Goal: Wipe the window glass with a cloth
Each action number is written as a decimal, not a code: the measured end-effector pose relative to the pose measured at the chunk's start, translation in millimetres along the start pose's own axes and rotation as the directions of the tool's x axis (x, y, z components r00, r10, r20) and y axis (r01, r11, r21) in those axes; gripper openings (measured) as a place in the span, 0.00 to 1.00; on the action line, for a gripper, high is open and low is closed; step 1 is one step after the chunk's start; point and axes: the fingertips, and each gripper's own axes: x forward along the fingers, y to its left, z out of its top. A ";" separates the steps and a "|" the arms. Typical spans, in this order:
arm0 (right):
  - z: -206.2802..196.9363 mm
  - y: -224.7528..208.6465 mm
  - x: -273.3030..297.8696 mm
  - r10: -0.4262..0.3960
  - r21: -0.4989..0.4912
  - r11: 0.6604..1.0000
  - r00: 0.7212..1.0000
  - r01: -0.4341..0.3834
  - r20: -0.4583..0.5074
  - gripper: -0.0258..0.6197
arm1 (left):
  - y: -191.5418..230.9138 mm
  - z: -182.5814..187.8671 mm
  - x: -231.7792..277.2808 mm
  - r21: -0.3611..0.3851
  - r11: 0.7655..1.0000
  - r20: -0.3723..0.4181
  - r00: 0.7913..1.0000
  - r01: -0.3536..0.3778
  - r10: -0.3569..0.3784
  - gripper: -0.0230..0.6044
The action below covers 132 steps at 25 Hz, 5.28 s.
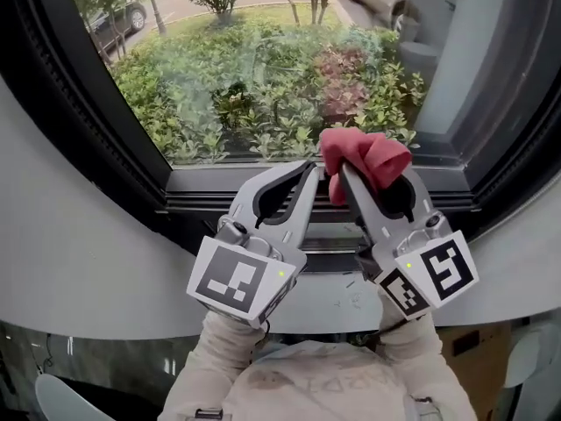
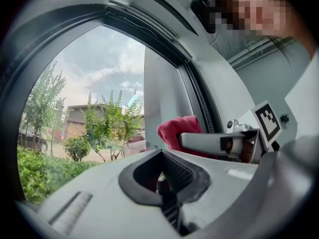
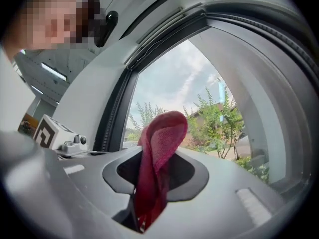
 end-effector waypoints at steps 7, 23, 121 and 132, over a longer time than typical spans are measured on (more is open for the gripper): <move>63.1 -2.7 66.5 -0.126 -0.126 0.983 0.990 0.133 0.062 0.25 | 45.4 12.4 -4.7 0.022 0.999 0.042 0.998 0.042 -0.043 0.04; 131.6 12.8 131.4 -0.207 -0.311 0.918 0.967 0.244 0.148 0.24 | 87.2 61.6 -8.1 0.079 0.997 0.228 0.974 -0.004 -0.014 0.04; 24.6 -32.1 75.0 -0.338 -0.367 0.860 0.935 0.354 0.109 0.24 | 65.4 56.7 1.7 0.110 0.984 0.345 0.934 -0.141 0.096 0.04; 45.5 -121.3 7.4 -0.398 -0.346 0.838 0.906 0.422 0.143 0.25 | -4.3 58.8 64.8 0.119 0.989 0.345 0.938 -0.091 0.045 0.04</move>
